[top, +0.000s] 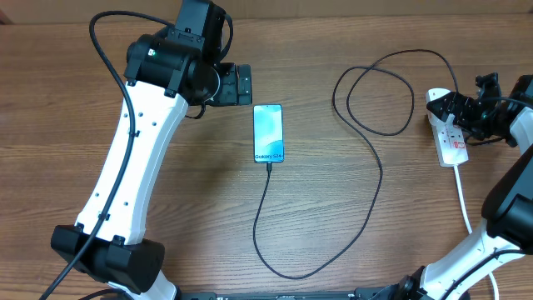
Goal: Plug charger to phone and switch on socket
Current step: 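Keep pushing the orange switch down with the right gripper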
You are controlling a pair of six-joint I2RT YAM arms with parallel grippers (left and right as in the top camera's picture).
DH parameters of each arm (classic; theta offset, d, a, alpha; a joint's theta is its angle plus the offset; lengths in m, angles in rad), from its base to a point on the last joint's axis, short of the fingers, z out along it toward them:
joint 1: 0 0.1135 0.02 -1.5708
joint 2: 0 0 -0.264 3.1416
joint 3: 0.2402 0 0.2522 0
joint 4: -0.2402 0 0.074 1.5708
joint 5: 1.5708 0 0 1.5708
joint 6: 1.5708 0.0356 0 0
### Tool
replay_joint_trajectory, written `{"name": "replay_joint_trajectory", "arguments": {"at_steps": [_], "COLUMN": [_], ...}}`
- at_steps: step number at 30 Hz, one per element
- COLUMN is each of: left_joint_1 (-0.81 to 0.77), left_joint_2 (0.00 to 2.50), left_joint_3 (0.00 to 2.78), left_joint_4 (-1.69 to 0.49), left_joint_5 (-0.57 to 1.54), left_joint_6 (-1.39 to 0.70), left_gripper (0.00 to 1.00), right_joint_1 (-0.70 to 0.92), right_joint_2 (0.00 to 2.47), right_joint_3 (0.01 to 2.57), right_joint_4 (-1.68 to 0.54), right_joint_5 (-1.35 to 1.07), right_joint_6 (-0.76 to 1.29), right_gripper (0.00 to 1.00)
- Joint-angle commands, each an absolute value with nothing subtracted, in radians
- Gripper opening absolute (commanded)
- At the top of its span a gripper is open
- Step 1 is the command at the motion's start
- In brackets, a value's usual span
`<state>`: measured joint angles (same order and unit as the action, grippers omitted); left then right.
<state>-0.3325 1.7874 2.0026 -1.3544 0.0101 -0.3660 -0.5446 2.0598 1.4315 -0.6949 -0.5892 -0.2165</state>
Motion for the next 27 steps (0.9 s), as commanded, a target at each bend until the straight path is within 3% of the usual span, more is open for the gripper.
{"name": "replay_joint_trajectory", "arguments": {"at_steps": [1, 27], "left_joint_1": [-0.328, -0.328], "left_joint_2": [1.794, 1.794], "left_joint_3": [2.0, 2.0], "left_joint_4": [-1.353, -1.353], "left_joint_5": [-0.004, -0.004], "left_joint_6": [-0.355, -0.355], "left_gripper": [1.0, 1.0], "right_joint_1": [-0.533, -0.534], "right_joint_2": [2.099, 2.099], "right_joint_3": [1.347, 1.271], "right_joint_4": [-0.765, -0.71], "right_joint_5": [-0.592, -0.57], "right_joint_6": [-0.153, -0.093], "right_gripper": [1.0, 1.0]}}
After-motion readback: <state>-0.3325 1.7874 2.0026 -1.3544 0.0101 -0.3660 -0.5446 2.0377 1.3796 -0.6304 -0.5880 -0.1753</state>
